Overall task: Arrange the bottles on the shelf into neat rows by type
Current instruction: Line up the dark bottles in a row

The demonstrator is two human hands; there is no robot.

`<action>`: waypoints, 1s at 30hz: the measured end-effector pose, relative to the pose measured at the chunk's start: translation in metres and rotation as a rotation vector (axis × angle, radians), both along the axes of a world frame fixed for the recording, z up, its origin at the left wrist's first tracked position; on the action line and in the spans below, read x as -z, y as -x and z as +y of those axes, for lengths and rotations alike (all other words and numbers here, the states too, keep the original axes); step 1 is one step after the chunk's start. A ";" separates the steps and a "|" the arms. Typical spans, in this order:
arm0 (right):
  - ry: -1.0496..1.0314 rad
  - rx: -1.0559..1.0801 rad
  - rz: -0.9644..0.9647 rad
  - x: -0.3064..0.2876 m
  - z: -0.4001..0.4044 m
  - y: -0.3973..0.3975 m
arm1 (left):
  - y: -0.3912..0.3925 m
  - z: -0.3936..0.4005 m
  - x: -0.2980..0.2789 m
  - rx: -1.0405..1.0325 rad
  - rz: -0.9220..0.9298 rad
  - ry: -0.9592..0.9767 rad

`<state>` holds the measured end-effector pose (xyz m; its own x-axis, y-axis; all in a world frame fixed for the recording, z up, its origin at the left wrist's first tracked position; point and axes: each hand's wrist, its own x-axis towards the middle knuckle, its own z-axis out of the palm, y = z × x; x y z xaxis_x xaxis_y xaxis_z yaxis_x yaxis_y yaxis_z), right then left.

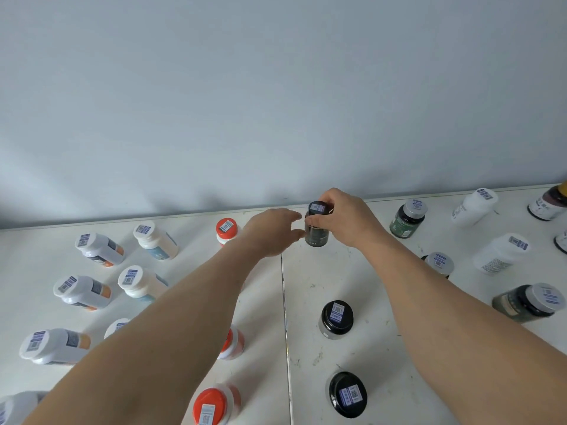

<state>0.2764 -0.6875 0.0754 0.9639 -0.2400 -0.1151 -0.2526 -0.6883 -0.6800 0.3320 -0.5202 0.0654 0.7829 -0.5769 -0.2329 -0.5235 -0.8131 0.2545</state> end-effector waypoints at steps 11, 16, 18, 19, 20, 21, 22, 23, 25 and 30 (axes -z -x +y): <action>0.044 0.022 0.014 0.025 0.011 0.005 | 0.013 0.005 0.014 0.069 -0.239 -0.157; 0.090 -0.016 0.079 0.018 0.008 0.018 | 0.026 0.013 0.001 0.044 -0.285 -0.168; 0.173 -0.030 0.089 0.011 0.006 0.027 | 0.034 0.014 -0.006 0.057 -0.329 -0.174; 0.228 -0.042 0.090 0.007 0.006 0.033 | 0.038 0.014 -0.010 0.065 -0.356 -0.178; 0.294 -0.060 0.084 0.004 0.005 0.039 | 0.044 0.014 -0.014 0.072 -0.381 -0.183; 0.362 -0.085 0.079 0.001 0.005 0.045 | 0.051 0.014 -0.018 0.081 -0.404 -0.186; 0.423 -0.112 0.073 -0.002 0.004 0.052 | 0.057 0.013 -0.022 0.091 -0.423 -0.189; 0.470 -0.136 0.068 -0.005 0.004 0.059 | 0.065 0.012 -0.025 0.098 -0.435 -0.189; 0.525 -0.173 0.063 -0.011 0.003 0.075 | 0.079 0.009 -0.032 0.108 -0.464 -0.181; 0.584 -0.212 0.052 -0.023 0.009 0.113 | 0.112 0.006 -0.048 0.132 -0.522 -0.158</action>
<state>0.1629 -0.6786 0.0985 0.9941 -0.0812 -0.0712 -0.0922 -0.9816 -0.1670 0.2196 -0.5146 0.1130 0.7407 -0.6677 0.0747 -0.6476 -0.7391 -0.1853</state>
